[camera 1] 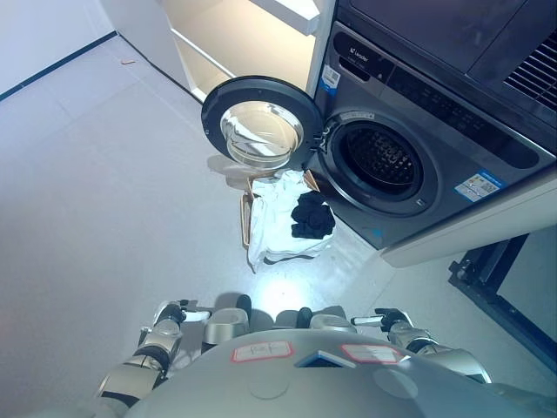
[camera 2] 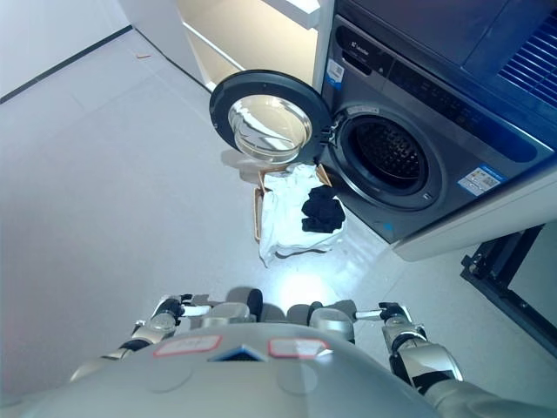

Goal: Put the clothes in the basket into the washing machine.

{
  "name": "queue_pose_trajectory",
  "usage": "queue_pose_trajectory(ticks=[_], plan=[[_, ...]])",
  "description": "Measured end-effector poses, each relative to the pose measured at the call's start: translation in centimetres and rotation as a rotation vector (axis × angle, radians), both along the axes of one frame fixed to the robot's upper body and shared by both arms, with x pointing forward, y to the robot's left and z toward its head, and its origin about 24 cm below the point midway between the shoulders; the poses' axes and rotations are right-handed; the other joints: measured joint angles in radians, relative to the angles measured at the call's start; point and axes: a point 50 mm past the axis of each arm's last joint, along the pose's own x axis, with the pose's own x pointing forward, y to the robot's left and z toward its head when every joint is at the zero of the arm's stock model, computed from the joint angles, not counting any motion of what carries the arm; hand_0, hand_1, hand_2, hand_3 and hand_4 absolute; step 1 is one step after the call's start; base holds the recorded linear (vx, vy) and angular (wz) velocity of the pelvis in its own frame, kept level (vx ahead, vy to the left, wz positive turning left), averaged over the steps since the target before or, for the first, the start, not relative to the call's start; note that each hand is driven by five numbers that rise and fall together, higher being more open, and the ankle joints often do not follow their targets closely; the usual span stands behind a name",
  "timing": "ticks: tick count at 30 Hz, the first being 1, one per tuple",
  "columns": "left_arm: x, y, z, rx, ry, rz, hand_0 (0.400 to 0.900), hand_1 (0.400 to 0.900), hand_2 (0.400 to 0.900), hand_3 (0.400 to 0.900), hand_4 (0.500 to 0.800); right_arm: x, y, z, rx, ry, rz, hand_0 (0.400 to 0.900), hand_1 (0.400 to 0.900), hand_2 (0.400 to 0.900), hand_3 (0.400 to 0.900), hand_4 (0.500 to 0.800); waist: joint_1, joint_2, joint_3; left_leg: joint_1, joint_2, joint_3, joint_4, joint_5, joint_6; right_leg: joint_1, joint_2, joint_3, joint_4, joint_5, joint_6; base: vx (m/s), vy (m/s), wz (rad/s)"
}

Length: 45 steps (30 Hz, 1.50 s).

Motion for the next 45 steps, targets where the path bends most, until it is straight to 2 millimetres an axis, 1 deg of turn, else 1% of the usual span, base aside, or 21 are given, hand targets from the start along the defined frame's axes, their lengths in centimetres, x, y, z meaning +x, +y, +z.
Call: queue_pose_trajectory(ticks=[13, 20, 21, 22, 23, 24, 25, 26, 28, 31, 33, 34, 35, 36, 38, 39, 40, 41, 42, 44, 45], plan=[[-0.1, -0.4, -0.1, -0.011, 0.002, 0.0, 0.9, 0.9, 0.9, 0.9, 0.8, -0.2, 0.0, 0.0, -0.001, 0.008, -0.002, 0.9, 0.9, 0.9, 0.9, 0.8, 0.0, 0.003, -0.002, 0.0, 0.0, -0.001, 0.0, 0.0, 0.0, 0.0, 0.001, 0.0, 0.0, 0.0, 0.0, 0.0, -0.005, 0.01], [0.4, -0.5, -0.1, -0.009, -0.009, -0.007, 0.9, 0.9, 0.9, 0.9, 0.8, -0.4, -0.1, 0.0, -0.01, 0.023, -0.007, 0.9, 0.9, 0.9, 0.9, 0.8, 0.002, 0.004, 0.006, -0.04, -0.001, -0.026, 0.041, 0.004, -0.007, -0.01, 0.006, -0.018, 0.0, -0.004, -0.003, -0.05, -0.089, 0.15], [1.0, -0.5, 0.0, -0.007, -0.024, -0.01, 0.9, 0.9, 0.9, 0.9, 0.8, -0.1, -0.1, 0.0, -0.012, 0.018, -0.007, 0.9, 0.9, 0.9, 0.9, 0.8, 0.003, 0.001, 0.017, -0.08, -0.005, -0.033, 0.096, -0.005, -0.02, -0.021, 0.008, -0.014, 0.002, -0.01, -0.001, -0.11, -0.166, 0.28], [1.9, -0.6, 0.1, -0.004, -0.045, -0.013, 0.9, 0.9, 0.9, 0.9, 0.8, 0.5, -0.2, 0.1, -0.017, 0.005, -0.004, 0.9, 0.9, 0.9, 0.9, 0.8, 0.005, 0.006, 0.043, -0.128, -0.005, -0.041, 0.167, -0.018, -0.039, -0.025, 0.024, -0.019, 0.011, -0.011, -0.008, -0.08, -0.145, 0.25], [2.8, -0.7, 0.3, -0.002, -0.07, -0.018, 0.9, 0.9, 0.9, 0.9, 0.8, 1.1, -0.3, 0.2, -0.025, -0.008, -0.002, 0.9, 0.9, 0.9, 0.9, 0.8, 0.018, 0.011, 0.066, -0.168, -0.003, -0.041, 0.224, -0.02, -0.055, -0.039, 0.039, -0.021, 0.021, -0.016, -0.031, -0.05, -0.105, 0.19], [4.4, -0.9, 0.6, -0.002, -0.111, -0.027, 0.9, 0.9, 0.9, 0.9, 0.8, 1.7, -0.4, 0.4, -0.035, -0.014, -0.002, 0.9, 0.9, 0.9, 0.9, 0.8, 0.029, 0.004, 0.102, -0.228, -0.02, -0.057, 0.323, -0.016, -0.066, -0.055, 0.031, -0.017, 0.038, -0.024, -0.061, 0.03, -0.05, 0.16], [5.2, -1.1, 0.7, -0.01, -0.135, -0.027, 0.9, 0.9, 0.9, 0.9, 0.8, 2.2, -0.6, 0.5, -0.041, -0.021, 0.0, 0.9, 0.9, 0.9, 0.9, 0.8, 0.047, -0.003, 0.125, -0.269, -0.024, -0.059, 0.386, 0.018, -0.1, -0.051, 0.02, -0.03, 0.032, -0.016, -0.079, 0.1, -0.024, 0.15], [5.0, -1.3, 0.6, -0.017, -0.133, -0.021, 0.9, 0.9, 0.9, 0.9, 0.8, 2.5, -0.8, 0.6, -0.052, -0.028, 0.002, 0.9, 0.9, 0.9, 0.9, 0.8, 0.058, -0.011, 0.131, -0.299, -0.021, -0.042, 0.42, 0.03, -0.107, -0.051, 0.015, -0.037, 0.025, -0.007, -0.091, 0.19, 0.007, 0.01], [3.2, -1.4, 0.2, -0.021, -0.087, -0.003, 0.9, 0.9, 0.9, 0.9, 0.8, 2.9, -1.2, 0.8, -0.072, -0.046, 0.003, 0.9, 0.9, 0.9, 0.9, 0.8, 0.062, -0.006, 0.128, -0.307, -0.013, -0.017, 0.377, 0.024, -0.108, -0.036, 0.015, -0.052, 0.001, -0.003, -0.096, 0.29, 0.042, -0.21], [1.3, -1.5, -0.2, -0.024, -0.033, 0.01, 0.9, 0.9, 0.9, 0.9, 0.8, 3.2, -1.9, 1.1, -0.096, -0.055, 0.002, 0.9, 0.9, 0.9, 0.9, 0.8, 0.077, 0.026, 0.124, -0.276, 0.039, -0.01, 0.113, 0.039, -0.11, -0.053, 0.043, -0.041, -0.004, -0.001, -0.098, 0.26, 0.074, -0.31], [0.8, -2.0, -0.4, -0.031, -0.009, 0.016, 0.9, 0.9, 0.9, 0.9, 0.8, 2.7, -2.2, 1.1, -0.115, -0.06, -0.005, 0.9, 0.9, 0.9, 0.9, 0.8, 0.077, 0.049, 0.13, -0.285, 0.069, 0.02, 0.019, 0.063, -0.135, -0.055, 0.059, -0.005, -0.004, -0.004, -0.092, 0.22, 0.085, -0.43], [0.5, -2.2, -0.5, -0.035, 0.0, 0.018, 0.9, 0.9, 0.9, 0.9, 0.8, 2.3, -2.2, 1.1, -0.114, -0.054, -0.01, 0.9, 0.9, 0.9, 0.9, 0.8, 0.089, 0.053, 0.13, -0.284, 0.083, 0.038, 0.017, 0.064, -0.134, -0.056, 0.061, 0.019, -0.004, -0.009, -0.084, 0.27, 0.128, -0.43], [-0.3, -2.3, -0.6, -0.039, 0.018, 0.024, 0.9, 0.9, 0.9, 0.9, 0.8, 2.1, -2.1, 1.0, -0.107, -0.053, -0.008, 0.9, 0.9, 0.9, 0.9, 0.8, 0.095, 0.059, 0.124, -0.271, 0.092, 0.037, 0.018, 0.062, -0.134, -0.055, 0.06, 0.045, -0.004, -0.017, -0.073, 0.3, 0.15, -0.47], [-0.9, -2.5, -0.8, -0.044, 0.035, 0.029, 0.9, 0.9, 0.9, 0.9, 0.8, 2.2, -2.0, 1.0, -0.103, -0.061, -0.006, 0.9, 0.9, 0.9, 0.9, 0.8, 0.095, 0.065, 0.119, -0.245, 0.106, 0.038, 0.014, 0.067, -0.129, -0.052, 0.059, 0.071, -0.004, -0.023, -0.062, 0.32, 0.158, -0.5], [-0.8, -2.6, -0.8, -0.046, 0.03, 0.031, 0.9, 0.9, 0.9, 0.9, 0.8, 2.4, -1.5, 0.8, -0.088, -0.069, 0.004, 0.9, 0.9, 0.9, 0.9, 0.8, 0.099, 0.047, 0.111, -0.225, 0.082, 0.084, 0.009, 0.12, -0.077, -0.053, 0.021, 0.104, -0.004, -0.033, -0.043, 0.21, 0.103, -0.34], [-0.8, -2.4, -0.7, -0.041, 0.025, 0.031, 0.9, 0.9, 0.9, 0.9, 0.8, 2.3, -1.1, 0.7, -0.075, -0.067, 0.008, 0.9, 0.9, 0.9, 0.9, 0.8, 0.106, 0.034, 0.104, -0.213, 0.071, 0.126, 0.012, 0.135, -0.008, -0.045, -0.001, 0.094, -0.004, -0.033, -0.032, 0.2, 0.091, -0.2], [-0.3, -1.7, -0.5, -0.024, 0.009, 0.028, 0.9, 0.9, 0.9, 0.9, 0.8, 2.2, -0.3, 0.4, -0.049, -0.064, 0.01, 0.9, 0.9, 0.9, 0.9, 0.8, 0.1, 0.005, 0.096, -0.2, 0.047, 0.142, 0.017, 0.12, 0.004, -0.037, -0.033, 0.08, 0.009, -0.035, -0.026, 0.34, 0.217, -0.09], [0.7, -1.3, -0.2, -0.014, -0.017, 0.021, 0.9, 0.9, 0.9, 0.9, 0.8, 1.9, 0.3, 0.2, -0.031, -0.055, 0.008, 0.9, 0.9, 0.9, 0.9, 0.8, 0.094, -0.004, 0.093, -0.183, 0.036, 0.147, 0.017, 0.115, 0.019, -0.038, -0.05, 0.059, 0.043, -0.034, -0.003, 0.25, 0.245, 0.14], [1.9, -1.0, 0.0, -0.006, -0.052, 0.013, 0.9, 0.9, 0.9, 0.9, 0.8, 1.8, 0.5, 0.1, -0.019, -0.051, 0.008, 0.9, 0.9, 0.9, 0.9, 0.8, 0.09, -0.006, 0.092, -0.167, 0.031, 0.147, 0.015, 0.101, 0.027, -0.055, -0.052, 0.051, 0.113, -0.047, 0.031, 0.21, 0.287, 0.29], [4.3, -0.9, 0.7, 0.001, -0.137, -0.006, 0.9, 0.9, 0.9, 0.9, 0.8, 2.1, 0.8, 0.1, -0.008, -0.063, 0.016, 0.9, 0.9, 0.9, 0.9, 0.8, 0.077, 0.007, 0.091, -0.145, 0.026, 0.144, 0.018, 0.08, 0.038, -0.156, -0.059, 0.045, 0.352, -0.073, 0.068, 0.1, 0.182, 0.28], [5.4, -0.7, 1.0, 0.003, -0.173, -0.009, 0.9, 0.9, 0.9, 0.9, 0.8, 2.3, 0.9, 0.1, -0.005, -0.071, 0.029, 0.9, 0.9, 0.9, 0.9, 0.8, 0.066, 0.006, 0.093, -0.14, 0.024, 0.131, 0.026, 0.067, 0.049, -0.205, -0.07, 0.052, 0.476, -0.075, 0.074, 0.15, 0.162, 0.51]])
